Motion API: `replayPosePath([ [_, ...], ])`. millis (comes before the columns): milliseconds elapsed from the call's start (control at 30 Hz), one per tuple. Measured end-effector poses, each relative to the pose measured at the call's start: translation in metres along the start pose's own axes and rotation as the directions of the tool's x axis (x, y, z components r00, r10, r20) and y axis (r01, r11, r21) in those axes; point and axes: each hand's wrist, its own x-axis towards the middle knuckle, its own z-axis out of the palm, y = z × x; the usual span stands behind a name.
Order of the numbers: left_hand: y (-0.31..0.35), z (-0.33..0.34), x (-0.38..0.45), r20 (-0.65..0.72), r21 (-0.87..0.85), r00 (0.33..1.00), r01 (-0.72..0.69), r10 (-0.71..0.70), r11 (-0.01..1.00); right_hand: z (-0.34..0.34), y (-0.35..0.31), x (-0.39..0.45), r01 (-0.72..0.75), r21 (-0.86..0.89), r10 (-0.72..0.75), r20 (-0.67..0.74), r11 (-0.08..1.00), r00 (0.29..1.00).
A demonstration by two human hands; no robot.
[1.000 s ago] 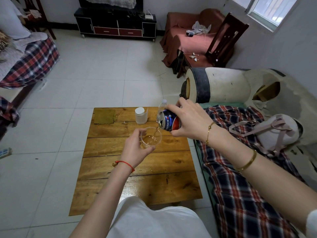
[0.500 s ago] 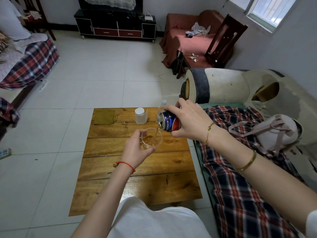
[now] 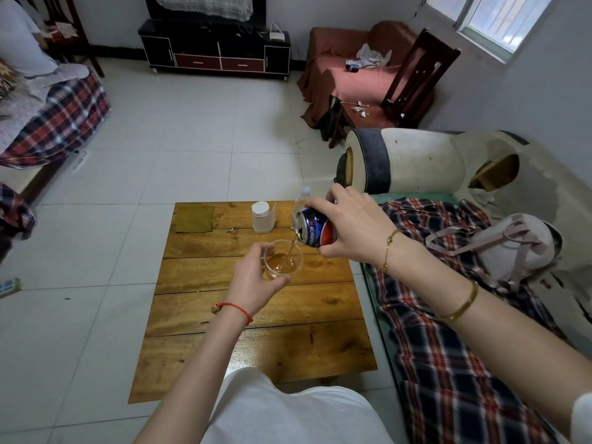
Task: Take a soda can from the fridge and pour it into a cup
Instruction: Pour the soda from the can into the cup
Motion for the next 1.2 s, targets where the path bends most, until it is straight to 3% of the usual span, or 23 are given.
replayPosePath([
  [1200, -0.0047, 0.0019, 0.0018, 0.013, -0.006, 1.0, -0.021, 0.021, 1.0, -0.0086, -0.0008, 0.0054, 0.032, -0.101, -0.032, 0.002, 0.994, 0.999],
])
